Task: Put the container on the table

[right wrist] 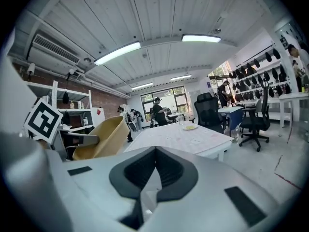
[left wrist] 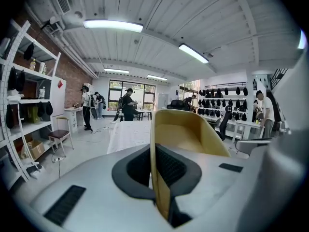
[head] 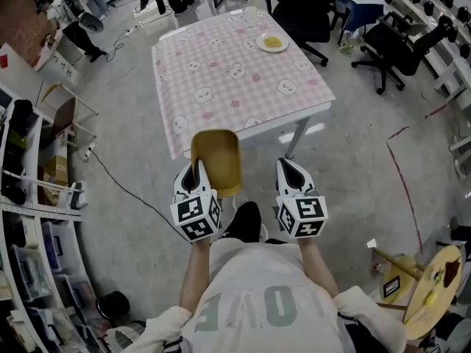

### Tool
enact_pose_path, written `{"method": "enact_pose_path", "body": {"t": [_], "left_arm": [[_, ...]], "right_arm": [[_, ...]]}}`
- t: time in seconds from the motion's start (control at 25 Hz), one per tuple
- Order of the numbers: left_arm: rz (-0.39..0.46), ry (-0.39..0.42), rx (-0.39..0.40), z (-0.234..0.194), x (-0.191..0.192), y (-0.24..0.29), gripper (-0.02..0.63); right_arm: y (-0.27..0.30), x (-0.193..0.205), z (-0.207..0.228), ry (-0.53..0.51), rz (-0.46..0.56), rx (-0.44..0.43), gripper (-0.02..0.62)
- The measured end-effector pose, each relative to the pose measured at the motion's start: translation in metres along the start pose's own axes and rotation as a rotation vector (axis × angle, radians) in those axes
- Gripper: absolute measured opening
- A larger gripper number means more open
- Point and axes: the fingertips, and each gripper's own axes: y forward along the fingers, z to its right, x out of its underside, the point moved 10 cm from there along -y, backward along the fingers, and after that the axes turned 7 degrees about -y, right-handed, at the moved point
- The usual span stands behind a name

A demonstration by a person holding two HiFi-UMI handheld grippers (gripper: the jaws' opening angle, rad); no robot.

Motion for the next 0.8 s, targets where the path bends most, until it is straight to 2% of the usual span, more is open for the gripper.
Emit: {"method": "enact_pose_path", "body": {"t": [0.32,0.52,0.8], "left_arm": [[-0.004,-0.005,0.011,0.008,-0.014,0.061,0.029],[0.009,-0.029,-0.002,-0.005,-0.027,0.115,0.029],[0.042,-0.051,-0.003,-0.013,-0.071,0.198,0.029]], "right_arm": [[0.048,-0.004,0.036,0.015,-0.028,0.009,0.029],[0.098,-0.018,0.052,-0.032,-0.035,0.011,0.029],[0.175,-0.062,0.082,-0.072,-0.036,0.02,0.029]]}}
